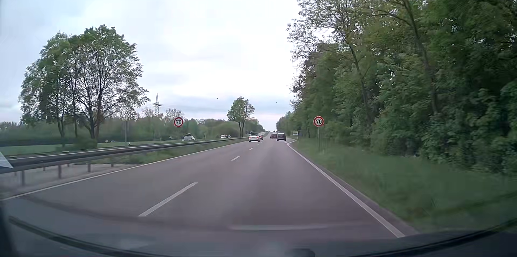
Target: Follow the waypoints while adhering to traffic rules and regulations
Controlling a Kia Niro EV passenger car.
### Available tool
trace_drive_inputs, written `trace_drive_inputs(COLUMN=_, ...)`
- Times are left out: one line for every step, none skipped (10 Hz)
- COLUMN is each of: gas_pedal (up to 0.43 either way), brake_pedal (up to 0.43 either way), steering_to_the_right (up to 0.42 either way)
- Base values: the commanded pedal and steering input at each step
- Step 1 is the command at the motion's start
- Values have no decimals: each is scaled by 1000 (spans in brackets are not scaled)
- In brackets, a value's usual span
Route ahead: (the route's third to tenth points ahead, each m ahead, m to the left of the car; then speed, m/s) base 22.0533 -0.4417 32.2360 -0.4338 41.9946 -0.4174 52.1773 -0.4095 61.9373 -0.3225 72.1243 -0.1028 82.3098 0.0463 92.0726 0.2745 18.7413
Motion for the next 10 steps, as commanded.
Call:
trace_drive_inputs(gas_pedal=138, brake_pedal=0, steering_to_the_right=0)
trace_drive_inputs(gas_pedal=138, brake_pedal=0, steering_to_the_right=0)
trace_drive_inputs(gas_pedal=130, brake_pedal=0, steering_to_the_right=0)
trace_drive_inputs(gas_pedal=130, brake_pedal=0, steering_to_the_right=3)
trace_drive_inputs(gas_pedal=130, brake_pedal=0, steering_to_the_right=3)
trace_drive_inputs(gas_pedal=130, brake_pedal=0, steering_to_the_right=3)
trace_drive_inputs(gas_pedal=130, brake_pedal=0, steering_to_the_right=3)
trace_drive_inputs(gas_pedal=138, brake_pedal=0, steering_to_the_right=3)
trace_drive_inputs(gas_pedal=138, brake_pedal=0, steering_to_the_right=4)
trace_drive_inputs(gas_pedal=138, brake_pedal=0, steering_to_the_right=4)
